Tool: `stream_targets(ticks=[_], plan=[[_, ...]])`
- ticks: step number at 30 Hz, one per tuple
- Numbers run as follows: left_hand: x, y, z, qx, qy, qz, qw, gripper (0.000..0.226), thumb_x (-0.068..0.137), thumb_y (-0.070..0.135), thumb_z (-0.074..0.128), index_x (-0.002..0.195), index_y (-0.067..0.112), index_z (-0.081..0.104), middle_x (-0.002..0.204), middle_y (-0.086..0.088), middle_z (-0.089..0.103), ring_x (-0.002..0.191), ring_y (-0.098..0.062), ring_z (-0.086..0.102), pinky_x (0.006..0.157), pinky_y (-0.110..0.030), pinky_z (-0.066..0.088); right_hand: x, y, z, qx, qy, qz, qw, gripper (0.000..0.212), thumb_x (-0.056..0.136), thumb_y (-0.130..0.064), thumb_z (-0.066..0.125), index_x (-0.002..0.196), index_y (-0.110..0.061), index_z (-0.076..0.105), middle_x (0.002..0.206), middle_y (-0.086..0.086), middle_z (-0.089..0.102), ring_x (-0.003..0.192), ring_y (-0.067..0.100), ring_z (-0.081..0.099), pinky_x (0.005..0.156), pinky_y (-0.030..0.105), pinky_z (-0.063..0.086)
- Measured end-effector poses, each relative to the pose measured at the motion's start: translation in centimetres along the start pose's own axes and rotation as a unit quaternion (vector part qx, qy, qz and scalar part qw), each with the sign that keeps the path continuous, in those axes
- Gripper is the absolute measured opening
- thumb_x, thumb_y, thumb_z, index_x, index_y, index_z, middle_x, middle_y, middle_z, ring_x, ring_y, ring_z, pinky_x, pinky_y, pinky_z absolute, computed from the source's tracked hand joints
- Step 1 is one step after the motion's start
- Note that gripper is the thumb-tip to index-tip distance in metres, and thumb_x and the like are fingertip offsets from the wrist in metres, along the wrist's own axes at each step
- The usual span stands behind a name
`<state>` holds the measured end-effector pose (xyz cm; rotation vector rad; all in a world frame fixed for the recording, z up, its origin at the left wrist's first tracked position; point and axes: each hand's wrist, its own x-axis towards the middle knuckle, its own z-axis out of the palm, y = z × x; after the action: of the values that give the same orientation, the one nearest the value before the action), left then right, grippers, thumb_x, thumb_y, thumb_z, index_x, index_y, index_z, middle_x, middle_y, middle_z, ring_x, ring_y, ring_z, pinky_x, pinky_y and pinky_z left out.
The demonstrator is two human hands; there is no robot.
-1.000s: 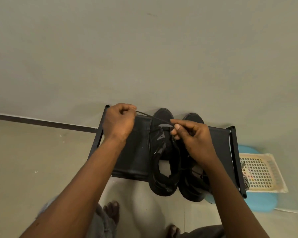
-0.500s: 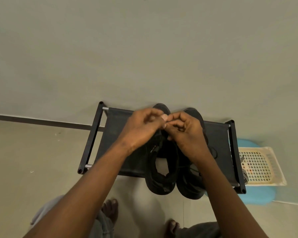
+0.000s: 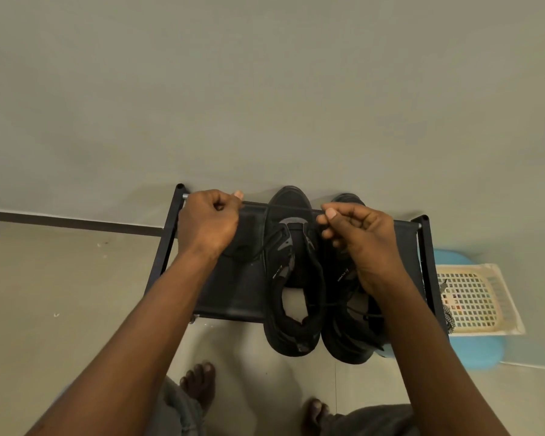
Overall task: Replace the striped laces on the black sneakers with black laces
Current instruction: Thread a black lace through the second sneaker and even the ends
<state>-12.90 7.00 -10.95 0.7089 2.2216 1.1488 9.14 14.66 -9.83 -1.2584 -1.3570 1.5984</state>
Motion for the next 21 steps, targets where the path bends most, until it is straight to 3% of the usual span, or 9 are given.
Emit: stream_targets(ticks=[3,6,9,12,15,18,21], plan=[[-0.2,0.2,-0.5,0.052,0.008,-0.009,0.999,0.030,0.100,0.047,0.064,0.081,0.026,0.074,0.081,0.015,0.070,0.081,-0.005,0.065,0.069,-0.025,0.042,0.0,0.0,0.3,0.034,0.025,0.015,0.999,0.010,0.093,-0.013,0.073,0.099,-0.004,0.073,0.085,0.011,0.078,0.062,0.013,0.063,0.052,0.019,0.050],[-0.6,0.5,-0.1,0.151,-0.004,0.046,0.987,0.015,0.095,0.049,0.067,0.097,0.034,0.069,0.101,0.022,0.067,0.099,-0.006,0.059,0.097,-0.040,0.041,-0.2,0.2,0.5,-0.028,0.020,-0.006,0.999,0.013,0.092,-0.017,0.074,0.095,-0.005,0.074,0.082,0.011,0.077,0.060,0.012,0.063,0.052,0.018,0.050],[-1.3,0.9,1.2,0.044,-0.101,0.097,0.989,0.024,0.093,0.045,0.071,0.115,0.036,0.068,0.113,0.024,0.068,0.107,0.004,0.062,0.112,-0.040,0.046,-0.4,0.5,1.2,-0.096,-0.035,-0.015,0.995,0.012,0.099,-0.014,0.066,0.100,-0.008,0.076,0.084,0.008,0.078,0.064,0.011,0.065,0.057,0.019,0.052],[-2.3,1.5,2.1,-0.040,-0.213,0.106,0.970,0.023,0.098,0.032,0.070,0.121,0.029,0.071,0.106,0.015,0.075,0.102,0.006,0.068,0.102,-0.031,0.055,-0.4,0.5,1.6,-0.109,-0.083,-0.020,0.990,0.016,0.101,-0.006,0.060,0.112,-0.008,0.071,0.087,0.010,0.077,0.067,0.011,0.067,0.059,0.016,0.051],[-2.8,1.5,2.8,-0.061,-0.282,0.129,0.949,0.021,0.098,0.022,0.072,0.119,0.023,0.073,0.096,0.006,0.079,0.093,-0.006,0.075,0.094,-0.033,0.059,-0.3,0.6,1.7,-0.107,-0.069,-0.030,0.991,0.016,0.098,-0.009,0.068,0.113,-0.009,0.063,0.079,0.010,0.076,0.063,0.017,0.070,0.059,0.019,0.051],[-2.7,1.1,3.4,-0.049,-0.284,0.142,0.947,0.013,0.098,0.015,0.071,0.106,0.022,0.078,0.087,0.005,0.078,0.078,-0.011,0.072,0.077,-0.033,0.061,-0.4,0.5,1.7,-0.083,-0.028,-0.028,0.996,0.019,0.095,-0.014,0.072,0.106,-0.003,0.061,0.074,0.013,0.075,0.058,0.016,0.068,0.054,0.018,0.049],[-2.4,0.9,3.8,-0.021,-0.255,0.137,0.957,0.007,0.095,0.022,0.075,0.093,0.026,0.081,0.080,0.005,0.077,0.075,-0.012,0.071,0.076,-0.036,0.059,-0.2,0.7,1.6,-0.138,-0.002,-0.027,0.990,0.023,0.098,-0.027,0.069,0.094,-0.005,0.066,0.072,0.008,0.074,0.060,0.014,0.068,0.057,0.023,0.052]])
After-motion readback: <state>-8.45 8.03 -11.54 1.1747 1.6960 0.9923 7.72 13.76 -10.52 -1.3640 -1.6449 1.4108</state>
